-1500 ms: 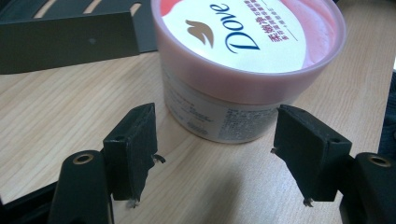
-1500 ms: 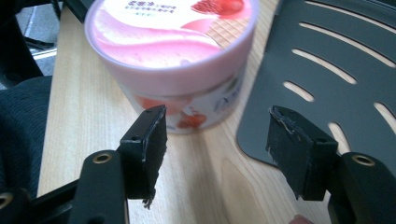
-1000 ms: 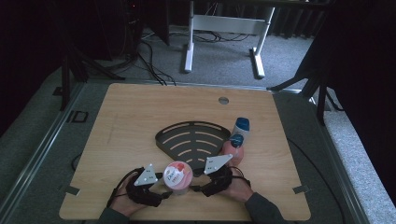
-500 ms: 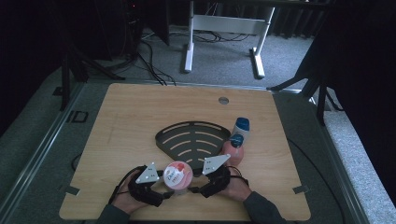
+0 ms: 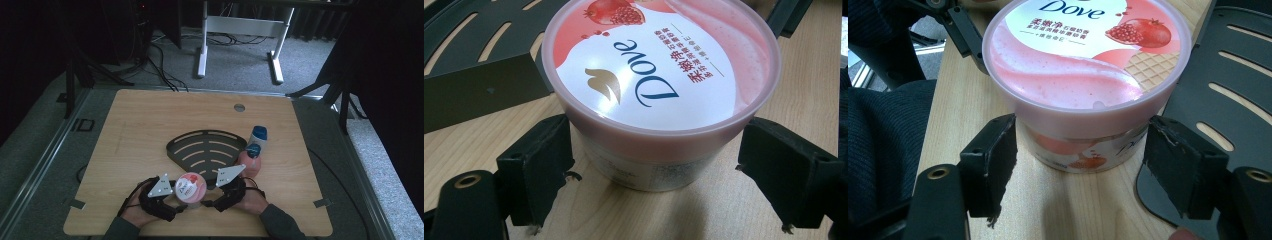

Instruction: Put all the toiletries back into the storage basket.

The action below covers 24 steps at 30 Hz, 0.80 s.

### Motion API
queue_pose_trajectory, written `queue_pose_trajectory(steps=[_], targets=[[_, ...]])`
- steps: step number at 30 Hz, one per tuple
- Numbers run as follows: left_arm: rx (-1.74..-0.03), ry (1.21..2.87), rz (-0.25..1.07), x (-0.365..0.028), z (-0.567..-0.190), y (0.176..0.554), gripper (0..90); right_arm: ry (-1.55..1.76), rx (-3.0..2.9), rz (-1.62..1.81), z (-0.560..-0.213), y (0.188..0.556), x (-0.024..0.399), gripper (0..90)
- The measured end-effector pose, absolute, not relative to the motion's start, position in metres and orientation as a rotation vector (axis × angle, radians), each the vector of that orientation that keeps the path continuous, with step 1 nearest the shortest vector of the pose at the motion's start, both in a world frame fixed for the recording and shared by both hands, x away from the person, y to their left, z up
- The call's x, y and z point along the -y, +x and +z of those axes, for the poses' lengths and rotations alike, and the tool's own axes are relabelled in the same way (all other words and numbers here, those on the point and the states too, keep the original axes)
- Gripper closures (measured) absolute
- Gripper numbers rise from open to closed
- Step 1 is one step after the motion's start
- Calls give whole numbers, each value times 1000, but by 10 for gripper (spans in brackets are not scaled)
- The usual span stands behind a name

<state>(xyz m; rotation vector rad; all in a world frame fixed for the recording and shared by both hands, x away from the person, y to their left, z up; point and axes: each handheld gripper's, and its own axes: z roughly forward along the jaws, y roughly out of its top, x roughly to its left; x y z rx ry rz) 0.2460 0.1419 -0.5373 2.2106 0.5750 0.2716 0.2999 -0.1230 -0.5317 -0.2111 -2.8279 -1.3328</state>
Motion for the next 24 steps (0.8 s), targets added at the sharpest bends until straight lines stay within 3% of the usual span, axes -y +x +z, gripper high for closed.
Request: queue_pose_trajectory(steps=[24], targets=[[-568,2242,303,-132,-533,246,148,-206,2850,-1359,-524,297,130,291]])
